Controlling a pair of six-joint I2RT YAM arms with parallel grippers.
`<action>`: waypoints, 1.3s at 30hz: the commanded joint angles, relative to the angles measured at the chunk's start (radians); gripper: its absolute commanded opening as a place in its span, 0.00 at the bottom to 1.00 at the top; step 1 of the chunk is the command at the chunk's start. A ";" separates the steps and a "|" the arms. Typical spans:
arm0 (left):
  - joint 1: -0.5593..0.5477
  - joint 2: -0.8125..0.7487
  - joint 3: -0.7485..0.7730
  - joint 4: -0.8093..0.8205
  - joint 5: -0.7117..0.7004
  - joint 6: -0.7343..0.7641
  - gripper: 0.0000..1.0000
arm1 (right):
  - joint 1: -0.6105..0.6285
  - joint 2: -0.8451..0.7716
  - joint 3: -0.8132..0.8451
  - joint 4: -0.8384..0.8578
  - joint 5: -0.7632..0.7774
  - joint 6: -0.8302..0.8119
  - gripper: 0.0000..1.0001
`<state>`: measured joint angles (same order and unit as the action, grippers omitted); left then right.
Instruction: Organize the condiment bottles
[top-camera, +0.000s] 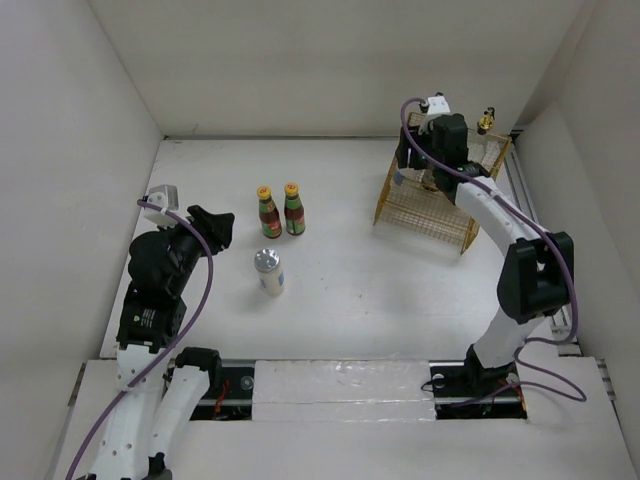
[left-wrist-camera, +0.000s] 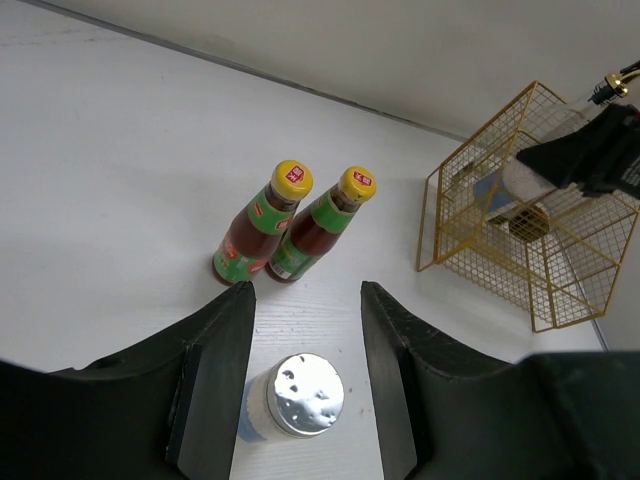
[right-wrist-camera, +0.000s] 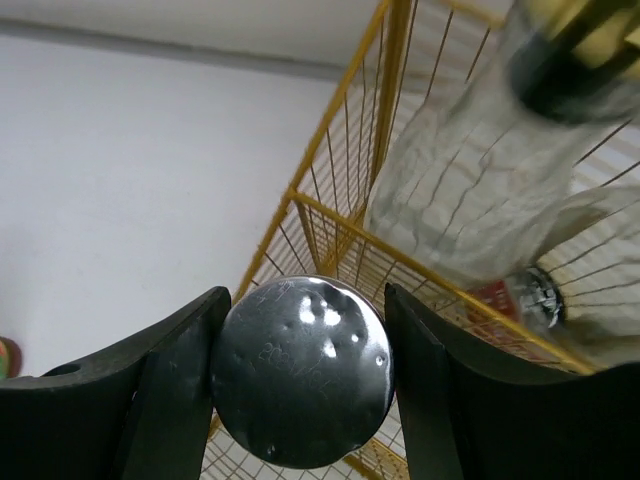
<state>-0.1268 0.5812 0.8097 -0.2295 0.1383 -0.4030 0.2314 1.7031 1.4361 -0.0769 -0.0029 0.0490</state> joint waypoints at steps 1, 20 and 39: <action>0.006 0.002 0.002 0.029 0.004 -0.003 0.42 | 0.006 0.044 -0.006 0.121 0.014 0.012 0.36; 0.006 0.002 0.002 0.029 0.004 -0.003 0.47 | 0.098 -0.154 -0.017 0.101 0.073 -0.023 0.98; 0.006 -0.009 -0.007 0.029 -0.005 -0.003 0.44 | 0.528 0.116 0.059 0.184 -0.091 -0.098 0.86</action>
<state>-0.1268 0.5793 0.8097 -0.2295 0.1352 -0.4053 0.7612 1.7969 1.4059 0.0593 -0.0799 -0.0364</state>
